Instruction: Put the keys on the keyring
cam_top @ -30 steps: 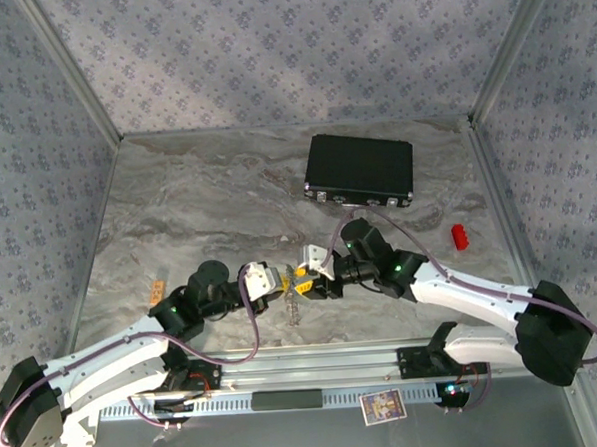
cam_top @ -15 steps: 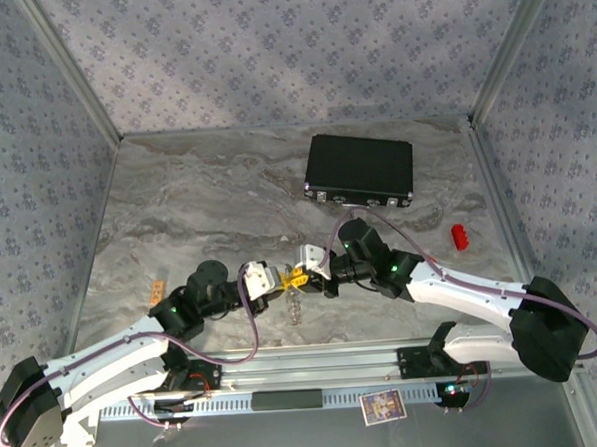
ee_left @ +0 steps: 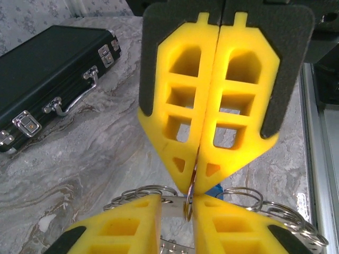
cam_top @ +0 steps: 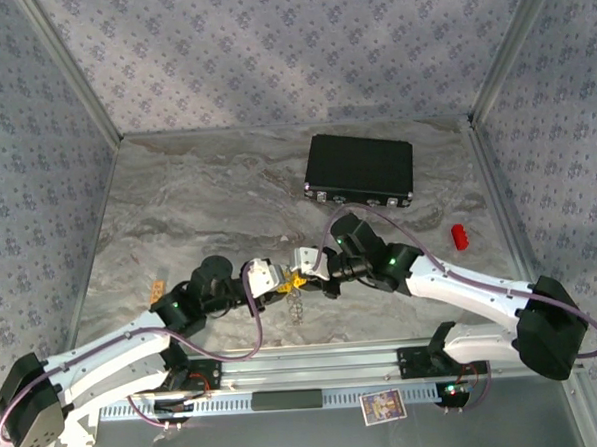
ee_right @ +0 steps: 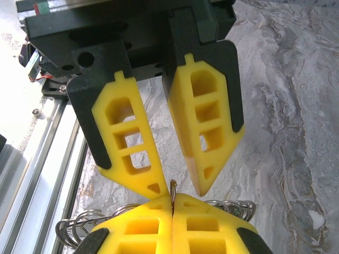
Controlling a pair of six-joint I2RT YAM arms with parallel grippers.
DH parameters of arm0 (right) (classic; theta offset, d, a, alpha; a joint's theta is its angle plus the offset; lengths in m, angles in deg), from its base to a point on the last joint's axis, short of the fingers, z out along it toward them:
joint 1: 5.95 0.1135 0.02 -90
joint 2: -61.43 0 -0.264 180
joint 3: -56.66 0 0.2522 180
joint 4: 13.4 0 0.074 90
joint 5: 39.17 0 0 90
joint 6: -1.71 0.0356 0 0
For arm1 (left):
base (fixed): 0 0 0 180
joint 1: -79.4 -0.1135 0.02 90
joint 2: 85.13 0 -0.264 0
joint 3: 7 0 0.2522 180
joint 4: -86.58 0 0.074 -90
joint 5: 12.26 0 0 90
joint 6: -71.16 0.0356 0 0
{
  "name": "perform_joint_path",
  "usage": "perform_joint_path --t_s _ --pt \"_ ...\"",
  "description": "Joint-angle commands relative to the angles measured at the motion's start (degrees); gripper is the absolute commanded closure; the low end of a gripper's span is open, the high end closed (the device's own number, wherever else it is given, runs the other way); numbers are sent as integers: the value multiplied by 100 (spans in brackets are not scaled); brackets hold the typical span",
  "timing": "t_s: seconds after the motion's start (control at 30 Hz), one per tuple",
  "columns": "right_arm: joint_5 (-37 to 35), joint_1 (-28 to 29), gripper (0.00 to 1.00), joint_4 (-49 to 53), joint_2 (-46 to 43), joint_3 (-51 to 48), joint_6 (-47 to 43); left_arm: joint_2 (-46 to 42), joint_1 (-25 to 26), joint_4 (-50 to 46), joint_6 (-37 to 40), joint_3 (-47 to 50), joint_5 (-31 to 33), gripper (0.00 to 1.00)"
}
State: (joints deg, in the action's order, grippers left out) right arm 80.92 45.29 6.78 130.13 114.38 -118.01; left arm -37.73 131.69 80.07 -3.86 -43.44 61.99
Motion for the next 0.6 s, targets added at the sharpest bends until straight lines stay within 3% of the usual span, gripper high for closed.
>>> perform_joint_path --t_s 0.0,0.1,0.27,0.33,0.43,0.5,0.57 --pt "41 92 100 465 29 300 -297 85 30 -118 137 -245 -111 80" --pt "72 124 100 457 63 356 -303 145 27 -118 145 -281 -195 82" --pt "282 122 100 222 66 317 -145 166 29 -75 180 -264 -227 100" --pt "368 82 100 58 4 213 -35 155 34 -29 173 -218 -227 100" --pt "387 -38 70 -271 -171 -93 167 90 31 202 117 -63 -212 100" --pt "457 -173 62 -630 -309 -416 363 47 33 523 13 106 -196 100" --pt "453 -233 60 -840 -361 -601 495 38 28 785 -67 251 -210 100"
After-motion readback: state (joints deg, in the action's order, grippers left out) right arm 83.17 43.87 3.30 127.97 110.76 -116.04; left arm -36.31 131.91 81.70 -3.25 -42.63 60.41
